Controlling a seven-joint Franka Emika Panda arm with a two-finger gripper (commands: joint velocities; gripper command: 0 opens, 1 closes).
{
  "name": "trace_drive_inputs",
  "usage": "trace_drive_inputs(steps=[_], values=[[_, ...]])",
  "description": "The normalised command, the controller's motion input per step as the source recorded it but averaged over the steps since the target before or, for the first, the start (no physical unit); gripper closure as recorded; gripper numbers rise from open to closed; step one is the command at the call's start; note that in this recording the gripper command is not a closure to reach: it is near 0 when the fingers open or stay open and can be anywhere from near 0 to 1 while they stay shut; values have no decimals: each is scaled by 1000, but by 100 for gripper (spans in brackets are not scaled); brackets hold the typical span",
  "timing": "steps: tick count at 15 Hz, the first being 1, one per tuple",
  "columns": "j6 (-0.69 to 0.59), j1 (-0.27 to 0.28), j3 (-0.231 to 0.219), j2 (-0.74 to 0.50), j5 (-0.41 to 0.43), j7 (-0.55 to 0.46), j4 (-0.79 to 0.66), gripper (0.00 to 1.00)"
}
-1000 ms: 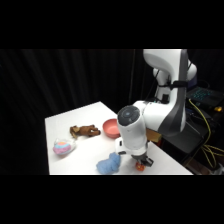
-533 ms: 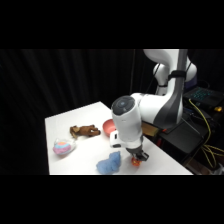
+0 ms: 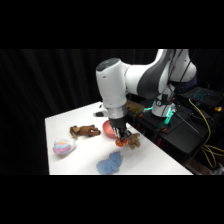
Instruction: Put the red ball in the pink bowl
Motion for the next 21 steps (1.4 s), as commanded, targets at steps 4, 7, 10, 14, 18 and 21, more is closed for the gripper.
trace_drive_inputs(steps=[4,7,10,14,18,21], values=[[122,-129,-87,-462,-38,91,-417,29],[171,-110,-69,-329,-4,144,-379,29],[190,-96,-58,-257,69,152,-369,29],[163,-94,-65,-175,124,135,-286,28],[115,-81,-62,-61,153,86,-105,28],[72,-35,-25,-32,138,86,-2,0]])
